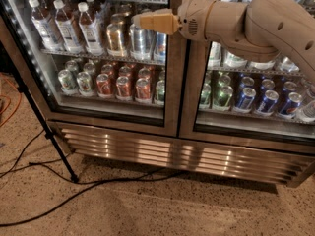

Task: Open left fridge door

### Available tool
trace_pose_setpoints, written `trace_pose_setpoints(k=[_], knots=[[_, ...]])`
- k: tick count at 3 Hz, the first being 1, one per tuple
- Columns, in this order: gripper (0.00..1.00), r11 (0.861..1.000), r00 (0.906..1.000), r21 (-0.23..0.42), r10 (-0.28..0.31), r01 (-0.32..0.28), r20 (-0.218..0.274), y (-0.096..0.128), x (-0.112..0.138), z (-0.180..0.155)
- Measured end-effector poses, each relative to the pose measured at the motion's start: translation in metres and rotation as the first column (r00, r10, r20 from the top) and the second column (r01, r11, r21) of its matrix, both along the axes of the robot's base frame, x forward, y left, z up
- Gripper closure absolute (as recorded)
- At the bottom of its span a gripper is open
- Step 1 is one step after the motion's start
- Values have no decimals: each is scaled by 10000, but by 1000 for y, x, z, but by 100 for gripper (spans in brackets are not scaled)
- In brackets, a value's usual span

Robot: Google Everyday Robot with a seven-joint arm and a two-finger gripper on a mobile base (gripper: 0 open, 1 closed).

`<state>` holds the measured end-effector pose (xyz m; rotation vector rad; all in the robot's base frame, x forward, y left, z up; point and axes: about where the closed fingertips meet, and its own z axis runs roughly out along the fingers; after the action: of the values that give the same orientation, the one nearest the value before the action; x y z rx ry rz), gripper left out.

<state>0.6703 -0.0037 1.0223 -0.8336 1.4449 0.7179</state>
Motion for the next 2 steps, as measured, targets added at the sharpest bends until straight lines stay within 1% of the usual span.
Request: trace_pose_setpoints(k=[2], knots=[[27, 10000, 10000, -2, 85, -85, 8, -2, 1, 0]])
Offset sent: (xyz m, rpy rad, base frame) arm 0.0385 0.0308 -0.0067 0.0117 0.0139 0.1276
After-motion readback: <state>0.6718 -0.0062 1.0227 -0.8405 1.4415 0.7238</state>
